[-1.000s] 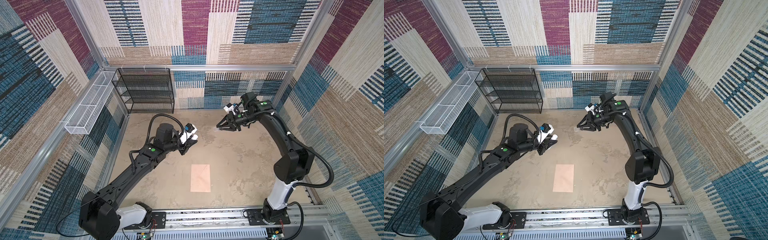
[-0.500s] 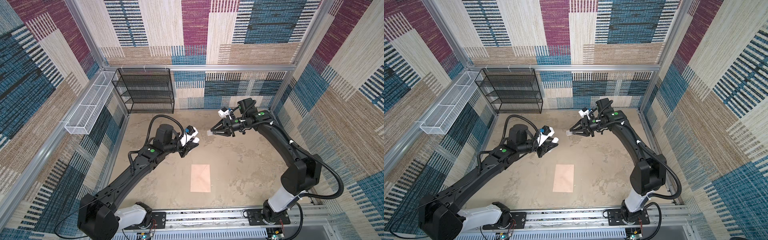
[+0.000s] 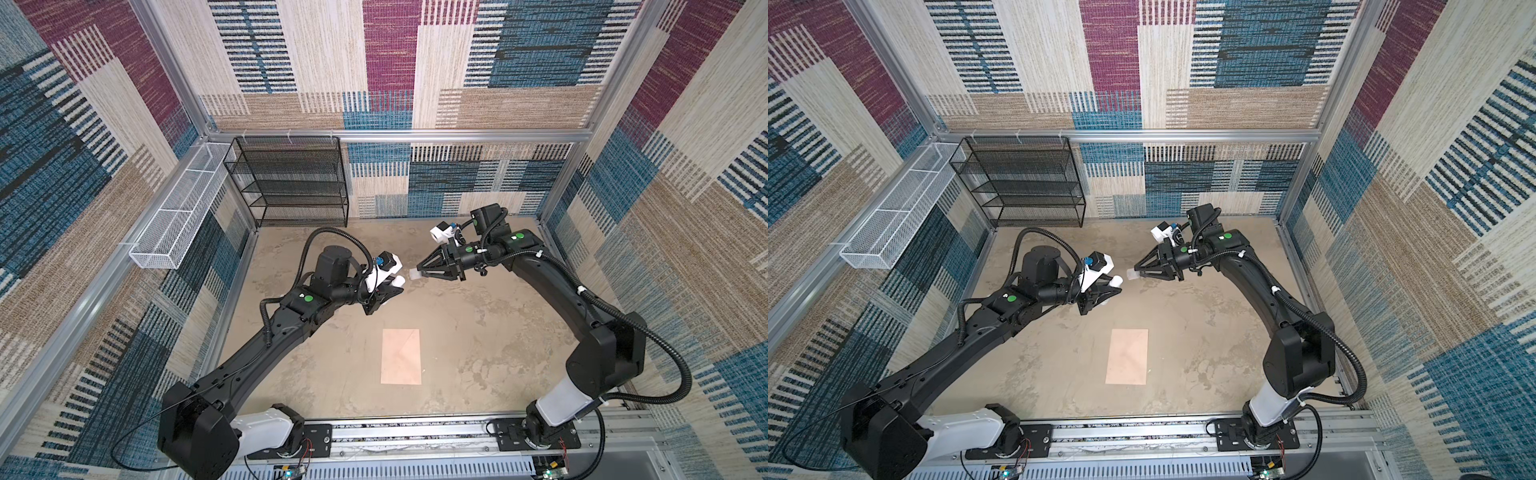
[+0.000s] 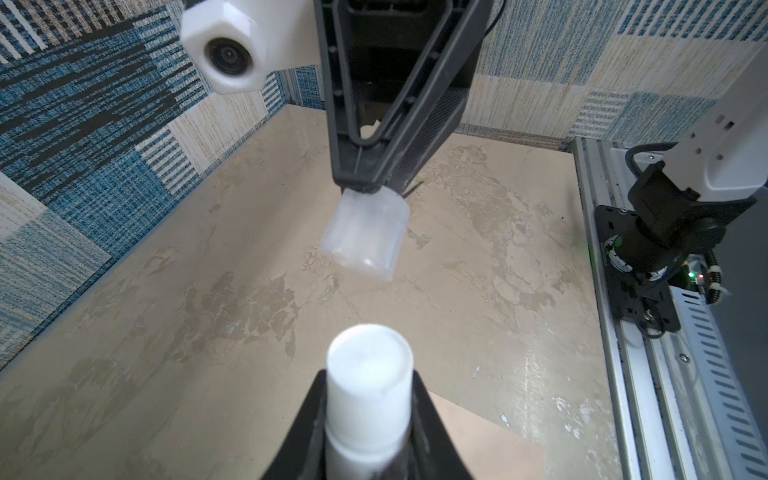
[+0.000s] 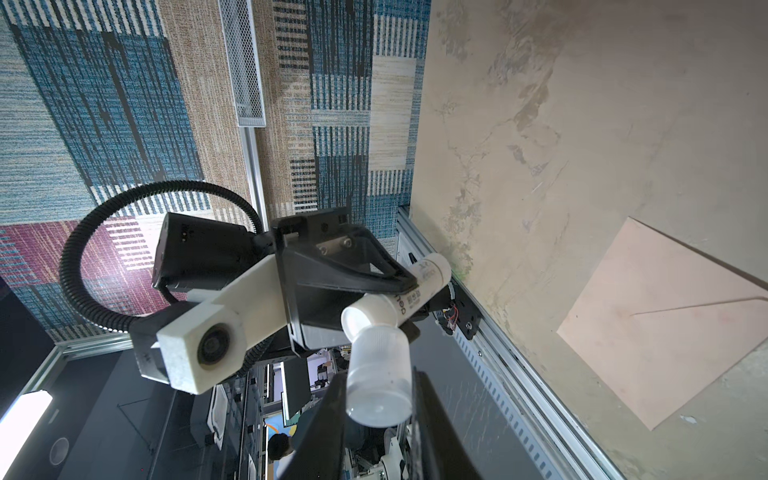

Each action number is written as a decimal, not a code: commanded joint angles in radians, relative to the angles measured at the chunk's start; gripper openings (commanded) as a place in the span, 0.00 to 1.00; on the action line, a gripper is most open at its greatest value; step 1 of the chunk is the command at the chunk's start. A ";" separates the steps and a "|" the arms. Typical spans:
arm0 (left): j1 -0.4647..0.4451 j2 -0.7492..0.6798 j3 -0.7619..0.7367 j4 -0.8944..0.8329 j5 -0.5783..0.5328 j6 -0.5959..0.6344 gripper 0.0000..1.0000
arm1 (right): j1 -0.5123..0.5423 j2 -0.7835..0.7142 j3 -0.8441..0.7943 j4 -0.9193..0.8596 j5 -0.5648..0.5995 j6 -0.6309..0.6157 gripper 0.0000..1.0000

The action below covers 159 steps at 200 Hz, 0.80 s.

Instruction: Place the letter into the envelope and seal it

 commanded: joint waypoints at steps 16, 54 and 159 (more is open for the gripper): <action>-0.002 0.001 0.006 -0.012 0.022 0.017 0.00 | 0.020 -0.004 -0.005 0.052 -0.033 0.023 0.26; -0.004 0.007 0.002 -0.004 0.021 0.012 0.00 | 0.029 -0.002 -0.009 0.043 -0.037 0.017 0.26; -0.004 0.010 -0.002 0.006 0.023 0.012 0.00 | 0.035 0.013 0.004 -0.020 -0.014 -0.025 0.26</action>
